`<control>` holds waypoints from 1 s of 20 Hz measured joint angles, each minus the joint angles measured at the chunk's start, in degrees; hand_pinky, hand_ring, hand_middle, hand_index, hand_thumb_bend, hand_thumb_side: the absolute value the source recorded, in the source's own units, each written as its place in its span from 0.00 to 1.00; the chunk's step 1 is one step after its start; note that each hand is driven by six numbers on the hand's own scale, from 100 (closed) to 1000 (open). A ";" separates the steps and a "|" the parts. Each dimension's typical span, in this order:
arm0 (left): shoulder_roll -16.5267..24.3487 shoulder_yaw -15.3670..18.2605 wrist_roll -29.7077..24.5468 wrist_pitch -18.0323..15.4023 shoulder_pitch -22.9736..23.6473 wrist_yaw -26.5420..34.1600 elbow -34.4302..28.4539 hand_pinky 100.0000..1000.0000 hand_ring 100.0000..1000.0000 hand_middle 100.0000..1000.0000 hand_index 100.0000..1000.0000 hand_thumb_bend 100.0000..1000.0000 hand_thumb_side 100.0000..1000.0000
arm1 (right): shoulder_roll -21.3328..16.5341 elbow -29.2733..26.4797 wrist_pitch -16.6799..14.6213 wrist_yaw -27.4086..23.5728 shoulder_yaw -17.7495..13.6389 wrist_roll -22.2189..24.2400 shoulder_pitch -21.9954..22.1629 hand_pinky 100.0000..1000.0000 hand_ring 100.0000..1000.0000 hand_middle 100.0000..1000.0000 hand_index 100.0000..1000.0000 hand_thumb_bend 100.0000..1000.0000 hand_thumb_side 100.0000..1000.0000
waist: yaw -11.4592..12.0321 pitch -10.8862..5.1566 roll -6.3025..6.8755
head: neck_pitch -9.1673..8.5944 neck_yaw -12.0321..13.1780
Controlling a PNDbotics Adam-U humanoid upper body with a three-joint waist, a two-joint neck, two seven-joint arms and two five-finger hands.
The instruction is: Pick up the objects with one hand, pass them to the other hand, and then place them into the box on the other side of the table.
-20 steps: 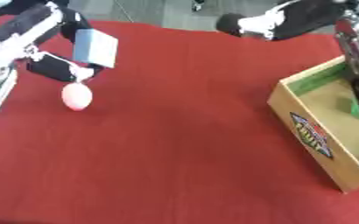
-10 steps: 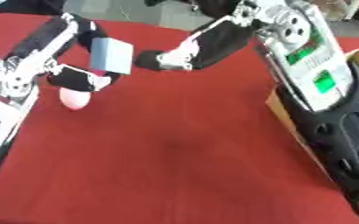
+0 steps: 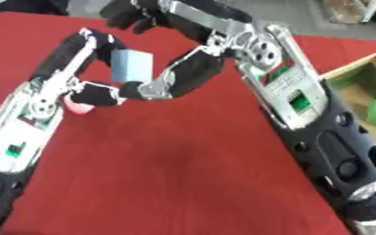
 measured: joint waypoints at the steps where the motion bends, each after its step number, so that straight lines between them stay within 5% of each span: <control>1: 0.00 0.00 0.43 0.07 0.13 -0.22 -0.20 0.62 0.46 0.34 0.36 0.08 0.00 | 0.08 0.02 -0.40 0.83 0.19 -0.09 0.14 0.83 0.84 0.75 0.83 0.47 0.11 | 0.00 0.00 0.00 | -0.01 0.06; 20: 0.05 0.02 5.92 2.52 3.14 3.46 -4.28 0.59 0.43 0.32 0.36 0.01 0.00 | 0.02 -3.18 -6.57 10.65 0.62 -5.55 4.02 0.81 0.82 0.74 0.81 0.42 0.02 | -0.37 0.08 0.00 | -0.82 0.49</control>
